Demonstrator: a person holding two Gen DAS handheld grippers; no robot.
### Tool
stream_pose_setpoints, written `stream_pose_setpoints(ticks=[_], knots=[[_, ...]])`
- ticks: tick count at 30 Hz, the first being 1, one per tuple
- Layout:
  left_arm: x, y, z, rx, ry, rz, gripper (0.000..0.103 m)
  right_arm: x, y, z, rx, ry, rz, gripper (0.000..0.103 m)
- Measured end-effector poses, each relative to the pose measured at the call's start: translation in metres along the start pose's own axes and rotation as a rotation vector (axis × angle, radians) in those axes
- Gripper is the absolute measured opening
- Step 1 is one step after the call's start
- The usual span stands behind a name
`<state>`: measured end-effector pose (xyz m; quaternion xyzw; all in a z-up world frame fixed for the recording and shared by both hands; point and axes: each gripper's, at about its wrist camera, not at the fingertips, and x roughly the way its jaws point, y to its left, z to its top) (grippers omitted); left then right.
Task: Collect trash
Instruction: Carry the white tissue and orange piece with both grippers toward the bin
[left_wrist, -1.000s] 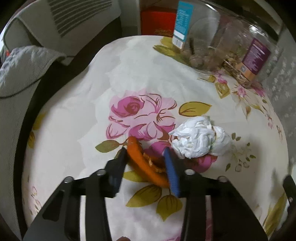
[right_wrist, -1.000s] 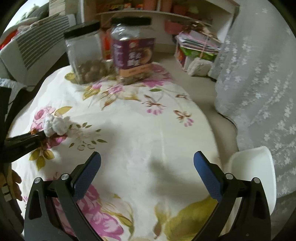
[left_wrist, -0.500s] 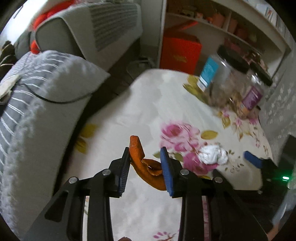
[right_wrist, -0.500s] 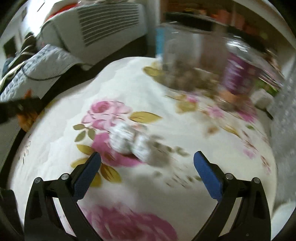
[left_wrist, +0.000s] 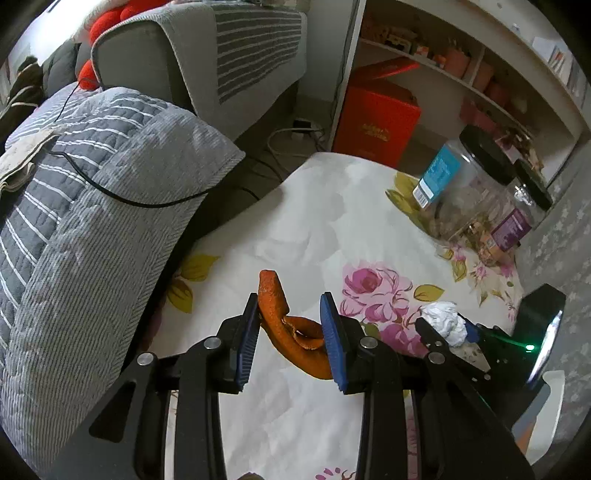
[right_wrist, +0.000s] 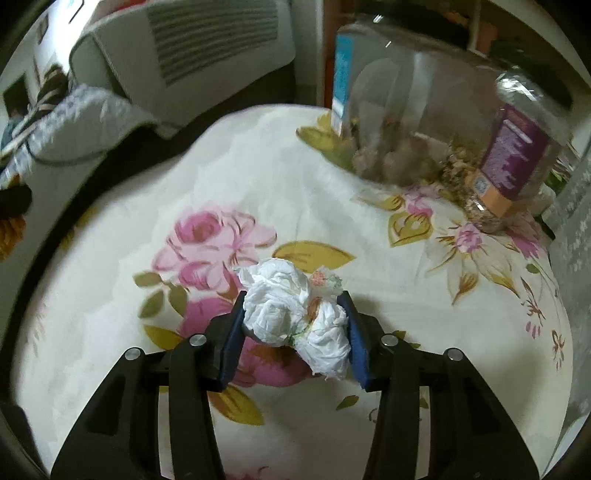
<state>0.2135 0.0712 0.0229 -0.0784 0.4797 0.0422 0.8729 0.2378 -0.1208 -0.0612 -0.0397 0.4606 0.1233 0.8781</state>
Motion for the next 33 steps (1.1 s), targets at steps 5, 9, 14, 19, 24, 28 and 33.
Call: stream_pose_setpoints(ticks=[5, 9, 14, 19, 24, 28, 33], knots=[[-0.015, -0.001, 0.001, -0.001, -0.039, 0.000, 0.033, -0.035, -0.005, 0.009, 0.041, -0.072, -0.017, 0.045], [-0.034, -0.006, 0.000, 0.010, -0.084, 0.002, 0.033, -0.069, -0.012, 0.018, 0.096, -0.143, -0.025, 0.045], [-0.058, -0.015, -0.005, 0.035, -0.135, 0.000, 0.033, -0.107, -0.025, 0.023, 0.157, -0.222, -0.058, 0.045], [-0.079, -0.025, -0.011, 0.053, -0.187, -0.006, 0.033, -0.140, -0.039, 0.016, 0.205, -0.264, -0.089, 0.045], [-0.095, -0.042, -0.020, 0.083, -0.235, -0.004, 0.033, -0.169, -0.050, 0.000, 0.230, -0.300, -0.116, 0.045], [-0.102, -0.055, -0.029, 0.108, -0.253, -0.012, 0.033, -0.191, -0.060, -0.013, 0.251, -0.326, -0.129, 0.046], [-0.112, -0.076, -0.040, 0.143, -0.286, -0.028, 0.033, -0.225, -0.076, -0.029, 0.280, -0.380, -0.145, 0.046]])
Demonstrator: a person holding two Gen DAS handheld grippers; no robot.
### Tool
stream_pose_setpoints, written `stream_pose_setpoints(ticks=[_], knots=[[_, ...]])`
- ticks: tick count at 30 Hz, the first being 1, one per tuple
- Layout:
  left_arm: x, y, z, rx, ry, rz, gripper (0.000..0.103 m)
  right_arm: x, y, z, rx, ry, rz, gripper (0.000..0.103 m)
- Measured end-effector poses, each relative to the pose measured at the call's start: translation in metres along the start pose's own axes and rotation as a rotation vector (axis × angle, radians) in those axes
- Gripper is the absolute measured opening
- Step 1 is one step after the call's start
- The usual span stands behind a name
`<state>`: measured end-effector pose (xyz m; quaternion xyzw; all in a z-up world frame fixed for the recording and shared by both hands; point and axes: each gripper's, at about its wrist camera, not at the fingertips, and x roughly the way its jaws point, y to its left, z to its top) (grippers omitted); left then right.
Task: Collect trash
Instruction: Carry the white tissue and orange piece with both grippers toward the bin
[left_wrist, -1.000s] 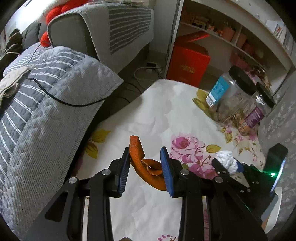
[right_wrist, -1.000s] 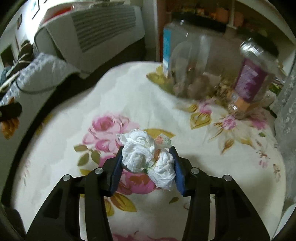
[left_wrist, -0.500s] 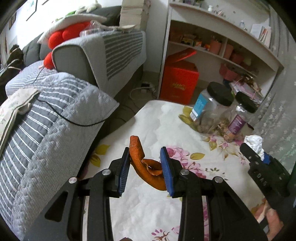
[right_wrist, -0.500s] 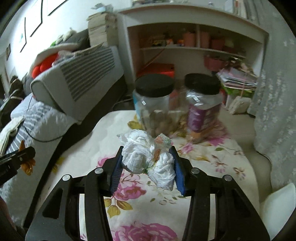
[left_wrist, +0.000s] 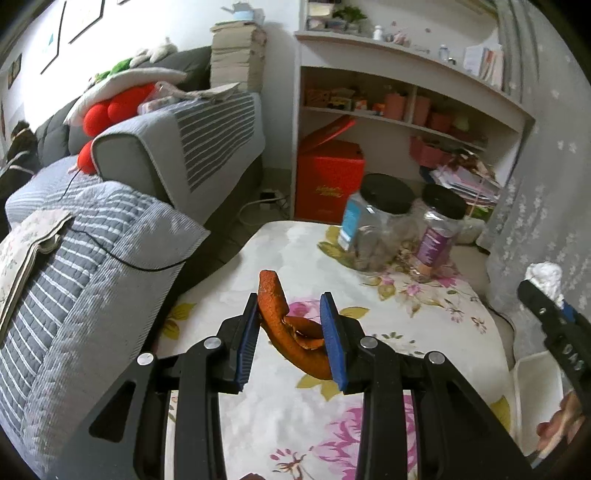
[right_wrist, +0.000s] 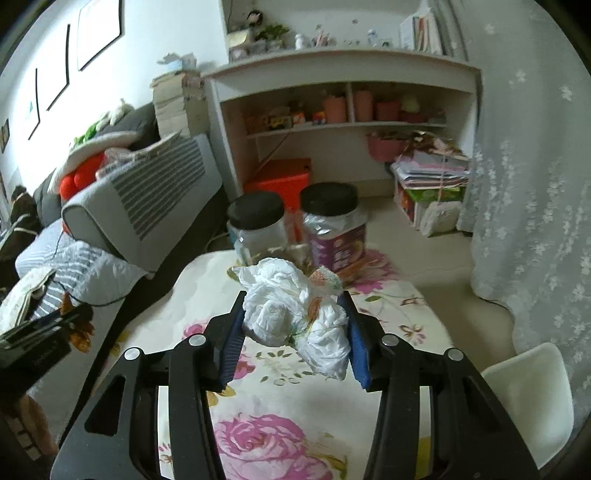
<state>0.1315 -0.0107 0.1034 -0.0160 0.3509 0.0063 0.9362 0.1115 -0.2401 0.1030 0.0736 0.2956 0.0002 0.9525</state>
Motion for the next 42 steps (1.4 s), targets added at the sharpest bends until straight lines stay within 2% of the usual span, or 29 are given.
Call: stream_pose_setpoints(ticks=[16, 27, 42], knots=[[-0.044, -0.098, -0.021, 0.154, -0.094, -0.119, 0.033, -0.059, -0.086, -0.014, 0.113, -0.087, -0.117, 0.046], [-0.062, -0.175, -0.042, 0.263, -0.090, -0.229, 0.033, -0.093, -0.141, -0.026, 0.176, -0.108, -0.202, 0.046], [-0.077, -0.268, -0.069, 0.385, -0.063, -0.350, 0.034, -0.124, -0.241, -0.054, 0.314, -0.072, -0.356, 0.047]])
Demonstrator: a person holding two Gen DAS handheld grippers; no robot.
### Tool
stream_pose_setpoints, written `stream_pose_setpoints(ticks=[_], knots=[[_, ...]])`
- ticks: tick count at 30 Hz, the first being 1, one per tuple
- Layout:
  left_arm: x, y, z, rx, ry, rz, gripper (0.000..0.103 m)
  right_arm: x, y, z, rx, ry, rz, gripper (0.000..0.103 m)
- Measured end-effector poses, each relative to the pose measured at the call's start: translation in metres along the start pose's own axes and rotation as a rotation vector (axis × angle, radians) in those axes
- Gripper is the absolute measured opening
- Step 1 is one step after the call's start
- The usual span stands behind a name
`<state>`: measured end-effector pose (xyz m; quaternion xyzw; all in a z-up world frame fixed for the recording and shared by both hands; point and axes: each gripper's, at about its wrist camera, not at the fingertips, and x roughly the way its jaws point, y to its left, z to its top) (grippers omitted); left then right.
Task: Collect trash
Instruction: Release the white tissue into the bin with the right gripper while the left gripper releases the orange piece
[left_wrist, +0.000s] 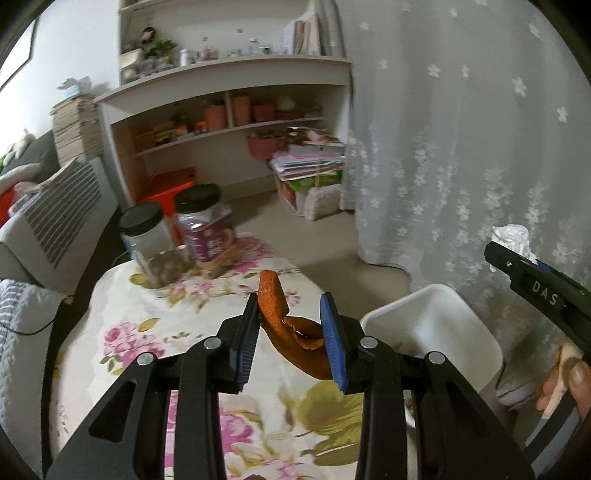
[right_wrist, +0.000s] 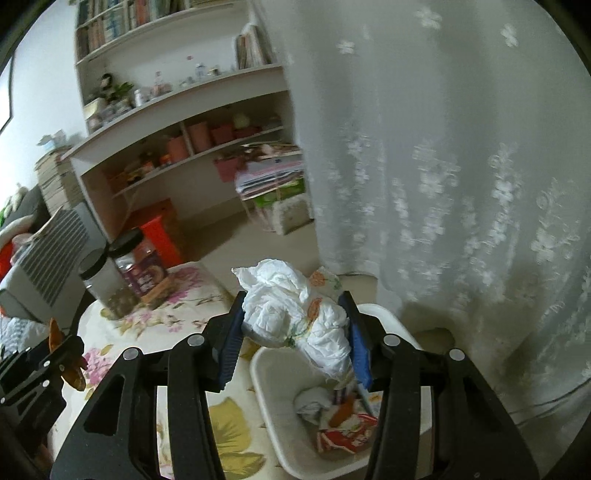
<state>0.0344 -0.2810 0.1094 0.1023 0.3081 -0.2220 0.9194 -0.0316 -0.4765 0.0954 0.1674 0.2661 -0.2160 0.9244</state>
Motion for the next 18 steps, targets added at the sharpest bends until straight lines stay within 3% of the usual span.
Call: stream_pose_setpoints(ticks=[3, 5, 18], knots=[[0.005, -0.023, 0.002, 0.029, 0.003, -0.026, 0.034, 0.000, -0.016, 0.003, 0.027, 0.004, -0.009, 0.053], [0.008, -0.035, 0.004, 0.046, 0.008, -0.040, 0.034, -0.001, -0.028, 0.005, 0.049, -0.005, -0.026, 0.071], [0.031, -0.123, 0.010, 0.144, 0.030, -0.146, 0.036, -0.025, -0.114, 0.016, 0.247, -0.076, -0.195, 0.090]])
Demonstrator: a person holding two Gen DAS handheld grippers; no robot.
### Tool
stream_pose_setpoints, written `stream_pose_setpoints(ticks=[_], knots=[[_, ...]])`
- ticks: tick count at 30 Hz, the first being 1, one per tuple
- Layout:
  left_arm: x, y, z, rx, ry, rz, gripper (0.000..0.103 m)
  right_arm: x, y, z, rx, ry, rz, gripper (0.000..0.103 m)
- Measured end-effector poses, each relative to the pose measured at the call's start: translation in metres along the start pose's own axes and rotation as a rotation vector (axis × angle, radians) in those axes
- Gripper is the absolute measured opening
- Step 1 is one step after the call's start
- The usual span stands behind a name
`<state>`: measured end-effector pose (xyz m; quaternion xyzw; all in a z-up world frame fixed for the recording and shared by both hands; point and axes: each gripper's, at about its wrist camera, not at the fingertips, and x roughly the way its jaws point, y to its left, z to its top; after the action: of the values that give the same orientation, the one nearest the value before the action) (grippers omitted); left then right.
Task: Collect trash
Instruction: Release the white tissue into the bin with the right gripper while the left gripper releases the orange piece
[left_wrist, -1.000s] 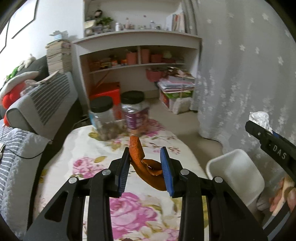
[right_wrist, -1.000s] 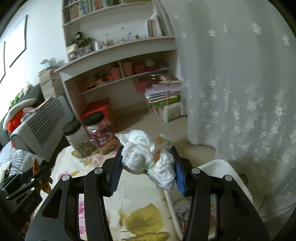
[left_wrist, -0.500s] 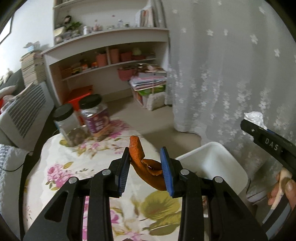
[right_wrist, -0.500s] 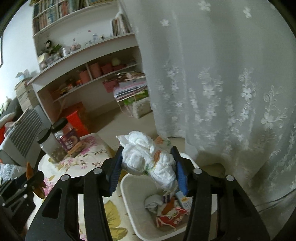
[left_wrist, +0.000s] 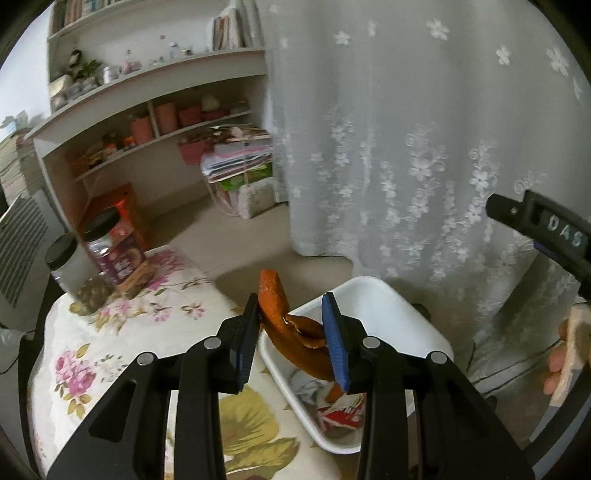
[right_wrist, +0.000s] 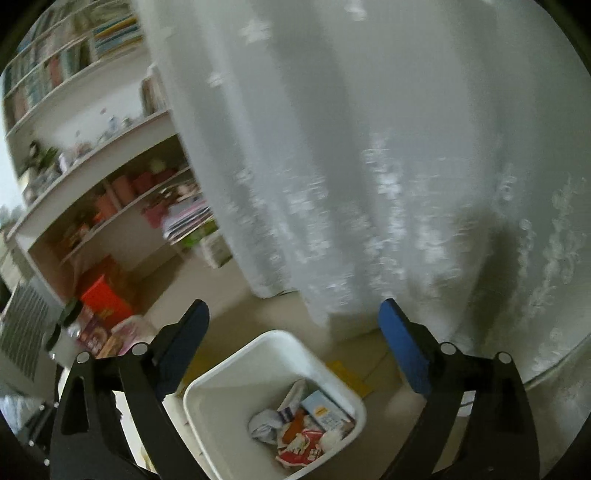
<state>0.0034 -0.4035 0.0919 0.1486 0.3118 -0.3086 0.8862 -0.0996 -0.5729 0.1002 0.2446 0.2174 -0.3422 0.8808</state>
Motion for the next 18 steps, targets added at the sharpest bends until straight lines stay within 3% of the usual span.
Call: stream_pose_setpoints(ticks=[1, 4, 5, 11, 18], knots=[[0.003, -0.005, 0.003, 0.005, -0.001, -0.009, 0.039, -0.001, -0.005, 0.001, 0.011, -0.004, -0.008, 0.091], [0.009, -0.017, 0.013, 0.020, -0.009, -0.024, 0.069, -0.006, -0.022, 0.007, 0.050, -0.025, -0.042, 0.094], [0.010, -0.020, 0.015, 0.029, -0.005, -0.027, 0.072, -0.007, -0.025, 0.008, 0.056, -0.030, -0.048, 0.096], [-0.006, -0.023, 0.018, 0.083, -0.066, 0.019, 0.087, -0.025, -0.022, 0.007, 0.014, -0.106, -0.146, 0.096], [-0.048, 0.005, 0.003, 0.093, -0.146, 0.084, 0.096, -0.056, 0.015, -0.008, -0.047, -0.171, -0.116, 0.096]])
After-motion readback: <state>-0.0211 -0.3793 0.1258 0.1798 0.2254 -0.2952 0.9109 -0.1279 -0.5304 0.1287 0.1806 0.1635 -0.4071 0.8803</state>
